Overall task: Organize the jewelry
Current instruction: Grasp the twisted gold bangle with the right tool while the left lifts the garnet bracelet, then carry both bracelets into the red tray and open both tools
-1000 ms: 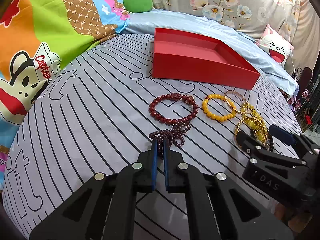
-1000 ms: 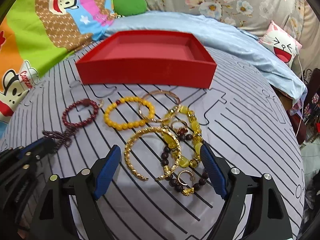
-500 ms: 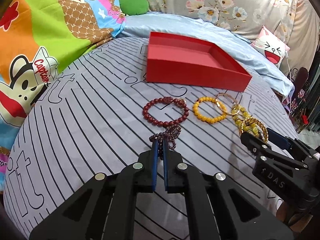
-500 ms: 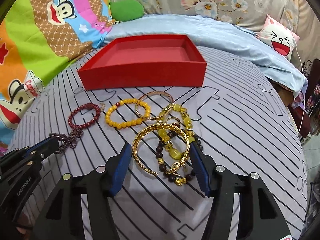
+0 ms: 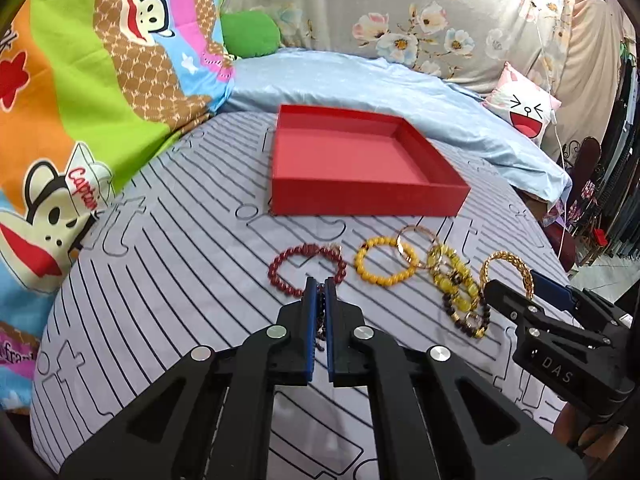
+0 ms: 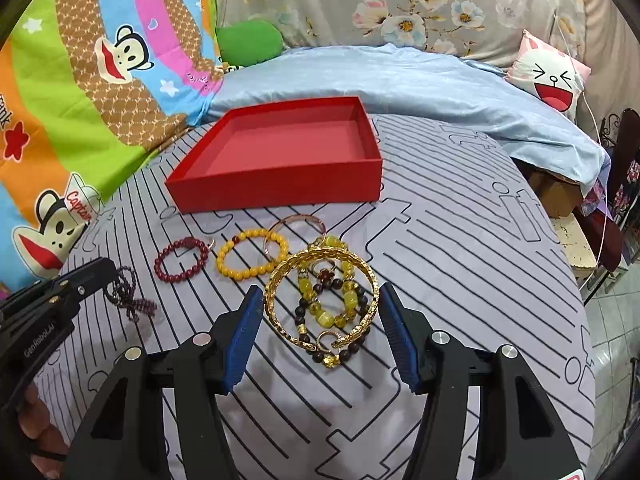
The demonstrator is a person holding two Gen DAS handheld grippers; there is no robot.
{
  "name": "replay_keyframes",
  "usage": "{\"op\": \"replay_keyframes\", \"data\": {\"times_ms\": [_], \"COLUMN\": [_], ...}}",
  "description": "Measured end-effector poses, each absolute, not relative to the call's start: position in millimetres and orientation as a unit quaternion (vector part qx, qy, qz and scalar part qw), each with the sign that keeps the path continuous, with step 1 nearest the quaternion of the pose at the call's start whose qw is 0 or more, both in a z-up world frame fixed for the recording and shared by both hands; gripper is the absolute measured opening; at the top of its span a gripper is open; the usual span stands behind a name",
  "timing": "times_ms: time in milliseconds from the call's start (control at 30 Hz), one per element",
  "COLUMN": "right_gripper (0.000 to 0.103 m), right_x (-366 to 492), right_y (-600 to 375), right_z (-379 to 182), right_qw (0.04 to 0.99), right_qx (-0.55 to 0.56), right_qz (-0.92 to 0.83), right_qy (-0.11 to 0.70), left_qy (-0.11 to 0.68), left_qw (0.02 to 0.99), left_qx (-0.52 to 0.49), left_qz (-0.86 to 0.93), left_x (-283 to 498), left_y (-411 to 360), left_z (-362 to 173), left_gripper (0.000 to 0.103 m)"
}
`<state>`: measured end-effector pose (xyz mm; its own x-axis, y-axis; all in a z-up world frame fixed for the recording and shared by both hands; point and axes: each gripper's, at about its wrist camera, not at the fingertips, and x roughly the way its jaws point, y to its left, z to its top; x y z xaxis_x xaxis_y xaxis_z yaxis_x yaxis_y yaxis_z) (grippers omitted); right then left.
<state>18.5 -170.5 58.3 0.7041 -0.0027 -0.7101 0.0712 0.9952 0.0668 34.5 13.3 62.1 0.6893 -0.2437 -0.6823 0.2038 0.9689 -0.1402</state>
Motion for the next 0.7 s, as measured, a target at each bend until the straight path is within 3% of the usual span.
{"op": "replay_keyframes", "data": {"times_ms": [367,700], "right_gripper": [0.057,0.057], "right_x": [67,185], "right_y": [-184,-200], "right_z": [88,101], "right_qw": [0.925,0.919], "right_qx": [0.054,0.057], "right_qz": [0.014,0.053], "right_qy": [0.375,0.385], "left_qy": [0.347,0.339], "left_qw": [0.926,0.924], "left_qx": [-0.019,-0.015], "left_qz": [-0.15,-0.18], "left_x": [78,194], "left_y": [-1,-22], "left_z": [105,132], "left_gripper": [0.004,0.004]}}
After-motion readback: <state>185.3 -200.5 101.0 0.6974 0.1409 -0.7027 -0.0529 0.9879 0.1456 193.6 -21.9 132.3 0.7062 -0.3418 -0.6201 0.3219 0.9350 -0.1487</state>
